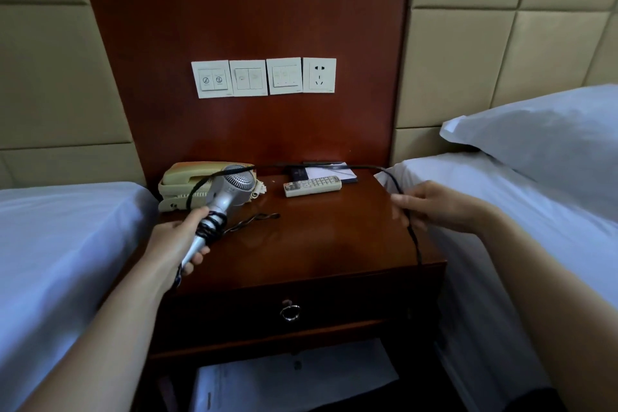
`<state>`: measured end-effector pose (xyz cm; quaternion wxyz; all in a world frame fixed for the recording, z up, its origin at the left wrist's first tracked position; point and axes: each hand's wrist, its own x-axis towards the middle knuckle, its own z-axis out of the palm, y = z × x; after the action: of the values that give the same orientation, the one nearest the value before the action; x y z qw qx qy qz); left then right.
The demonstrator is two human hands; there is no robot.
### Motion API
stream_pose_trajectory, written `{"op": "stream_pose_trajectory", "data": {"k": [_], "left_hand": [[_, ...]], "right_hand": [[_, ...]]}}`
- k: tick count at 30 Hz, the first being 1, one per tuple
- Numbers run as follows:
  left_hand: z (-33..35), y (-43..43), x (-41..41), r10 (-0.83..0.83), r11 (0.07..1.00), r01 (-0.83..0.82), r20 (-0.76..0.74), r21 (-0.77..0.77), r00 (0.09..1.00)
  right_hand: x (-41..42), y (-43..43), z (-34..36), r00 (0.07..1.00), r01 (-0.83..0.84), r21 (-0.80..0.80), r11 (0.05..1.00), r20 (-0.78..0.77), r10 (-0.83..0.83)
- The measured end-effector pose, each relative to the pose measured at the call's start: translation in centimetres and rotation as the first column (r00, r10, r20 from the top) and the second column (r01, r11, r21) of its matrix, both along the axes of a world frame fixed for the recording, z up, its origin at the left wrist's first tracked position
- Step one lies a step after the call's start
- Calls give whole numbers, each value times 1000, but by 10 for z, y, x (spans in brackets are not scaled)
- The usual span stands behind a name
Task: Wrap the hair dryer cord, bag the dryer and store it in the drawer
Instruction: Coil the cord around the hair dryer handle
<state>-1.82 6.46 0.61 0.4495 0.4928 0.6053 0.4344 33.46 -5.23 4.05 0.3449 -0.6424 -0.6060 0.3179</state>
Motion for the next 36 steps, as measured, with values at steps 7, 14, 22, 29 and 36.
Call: {"op": "stream_pose_trajectory", "data": {"k": [7, 14, 22, 29, 36], "left_hand": [[-1, 1, 12, -71, 990, 78, 61, -119, 996], [-2, 1, 29, -45, 994, 56, 111, -97, 993], [3, 9, 34, -44, 995, 57, 149, -86, 988], [-1, 9, 34, -76, 994, 83, 106, -66, 991], [-7, 10, 31, -107, 994, 106, 57, 17, 993]], "right_hand": [[-31, 21, 2, 932, 117, 263, 958, -363, -14], [-48, 39, 5, 785, 310, 402, 862, -620, 7], [-55, 46, 11, 907, 418, 673, 610, -351, -234], [-39, 46, -26, 878, 227, 501, 835, 265, -398], [-48, 52, -55, 742, 5, -152, 988, 663, 98]]}}
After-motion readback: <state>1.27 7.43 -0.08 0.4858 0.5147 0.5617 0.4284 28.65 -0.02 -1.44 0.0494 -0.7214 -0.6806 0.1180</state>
